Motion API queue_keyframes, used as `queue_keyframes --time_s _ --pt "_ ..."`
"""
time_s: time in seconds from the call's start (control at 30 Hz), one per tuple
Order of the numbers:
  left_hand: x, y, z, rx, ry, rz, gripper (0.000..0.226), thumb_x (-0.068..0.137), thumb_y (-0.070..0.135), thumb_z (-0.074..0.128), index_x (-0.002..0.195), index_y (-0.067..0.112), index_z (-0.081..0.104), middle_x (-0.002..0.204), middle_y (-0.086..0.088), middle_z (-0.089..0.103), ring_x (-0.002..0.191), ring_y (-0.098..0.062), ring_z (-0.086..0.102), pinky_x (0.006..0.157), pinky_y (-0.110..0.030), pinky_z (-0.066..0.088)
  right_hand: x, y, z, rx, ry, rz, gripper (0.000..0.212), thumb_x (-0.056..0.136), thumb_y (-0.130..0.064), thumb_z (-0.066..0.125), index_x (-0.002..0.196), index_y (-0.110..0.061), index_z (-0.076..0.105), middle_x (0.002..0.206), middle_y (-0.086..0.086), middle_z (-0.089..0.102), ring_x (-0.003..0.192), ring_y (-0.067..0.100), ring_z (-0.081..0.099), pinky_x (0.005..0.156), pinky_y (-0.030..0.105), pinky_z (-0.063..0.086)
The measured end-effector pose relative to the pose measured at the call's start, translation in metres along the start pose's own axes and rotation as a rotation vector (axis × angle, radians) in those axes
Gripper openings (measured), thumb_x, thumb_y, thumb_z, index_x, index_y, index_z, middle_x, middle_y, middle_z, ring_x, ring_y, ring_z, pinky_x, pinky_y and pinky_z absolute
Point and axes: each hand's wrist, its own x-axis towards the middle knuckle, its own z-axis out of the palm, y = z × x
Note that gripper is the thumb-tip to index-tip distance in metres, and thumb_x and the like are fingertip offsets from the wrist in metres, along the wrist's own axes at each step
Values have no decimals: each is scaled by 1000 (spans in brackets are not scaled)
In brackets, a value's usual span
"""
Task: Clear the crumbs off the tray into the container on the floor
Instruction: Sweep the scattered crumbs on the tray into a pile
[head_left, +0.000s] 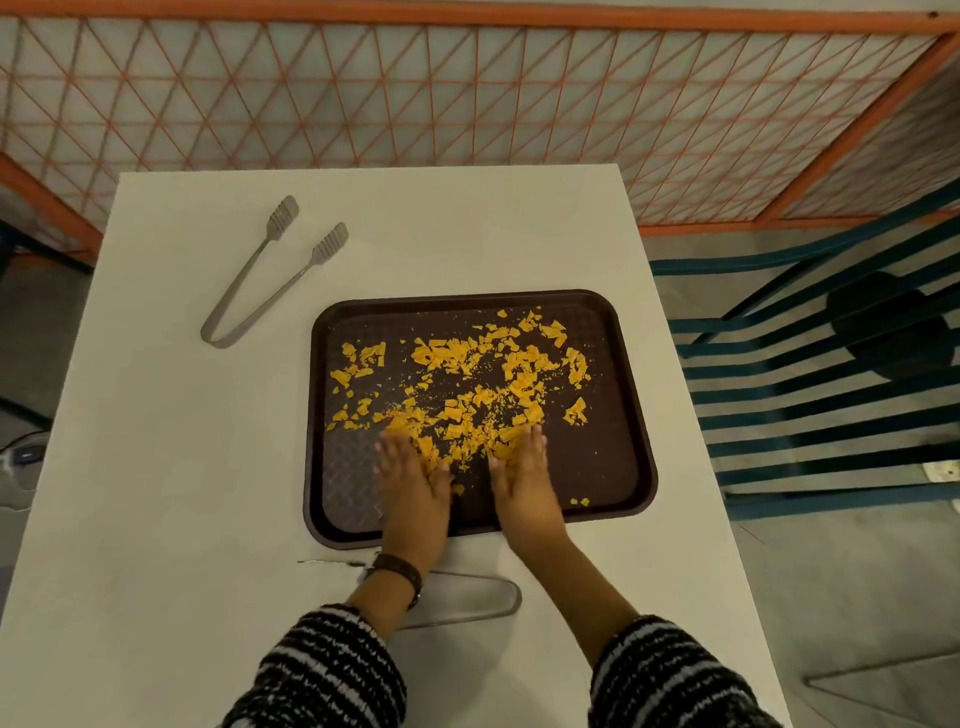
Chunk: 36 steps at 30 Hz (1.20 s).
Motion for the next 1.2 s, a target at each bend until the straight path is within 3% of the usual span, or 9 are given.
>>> queue_keyframes --time_s 0.13,0.27,0.33,0.43,0.6,0.73,0.87,1.03,1.2 --pt "-13 4 0 -167 -47 73 69 96 32 39 148 20 -6 157 5 -16 143 -11 -16 113 -35 0 1 3 -17 61 125 -7 66 97 -43 34 151 -14 10 160 1 3 147 17 4 116 34 17" --pt "13 -20 -27 -155 130 -70 69 96 31 41 149 16 -1 158 -1 -9 146 -21 -4 118 -44 12 27 24 -52 -27 225 110 68 97 -43 34 149 -9 8 160 6 2 147 20 -1 118 38 12" --pt "29 -24 -35 -55 167 -135 69 96 30 41 148 10 0 159 -7 -5 146 -26 -2 118 -43 9 36 26 -53 -50 177 138 71 97 -44 33 149 -7 3 160 8 -2 147 21 -5 118 37 7" --pt "39 -10 -29 14 127 -86 70 97 32 37 147 5 -4 158 -12 -8 145 -25 -10 115 -36 -8 39 13 -33 -99 69 59 73 97 -47 29 149 -10 -6 159 7 -11 145 20 -13 117 35 -3" --pt "33 18 0 -9 -35 94 67 98 34 34 148 14 -6 157 -4 -13 144 -18 -15 114 -34 -7 34 -17 -2 11 -75 -114 70 97 -47 32 150 -20 -4 159 -2 -8 146 19 -9 118 43 8" --pt "33 9 -12 -125 4 16 68 97 36 36 148 17 -4 157 -1 -14 144 -21 -14 116 -44 1 40 -10 -27 51 87 -25 71 94 -52 30 151 -20 2 160 -2 3 146 17 3 118 44 17" --pt "59 -8 -41 -99 154 -95 68 97 32 39 148 12 -1 158 -6 -9 146 -26 -6 119 -45 8 68 12 -64 -4 221 95 70 95 -49 31 150 -14 6 160 4 4 147 21 0 118 41 10" --pt "74 3 -29 33 133 -65 71 96 37 36 147 6 -4 157 -12 -11 144 -24 -14 112 -33 -12 74 -1 -41 -76 86 17 73 95 -50 27 150 -15 -5 159 3 -9 145 20 -12 117 40 -1" --pt "59 25 -4 -27 -86 166 67 97 35 36 148 16 -3 157 -2 -15 135 -10 -22 117 -38 -6 56 -21 -13 21 -56 -150 68 95 -50 30 150 -24 0 159 -5 -7 144 17 -9 117 44 8"
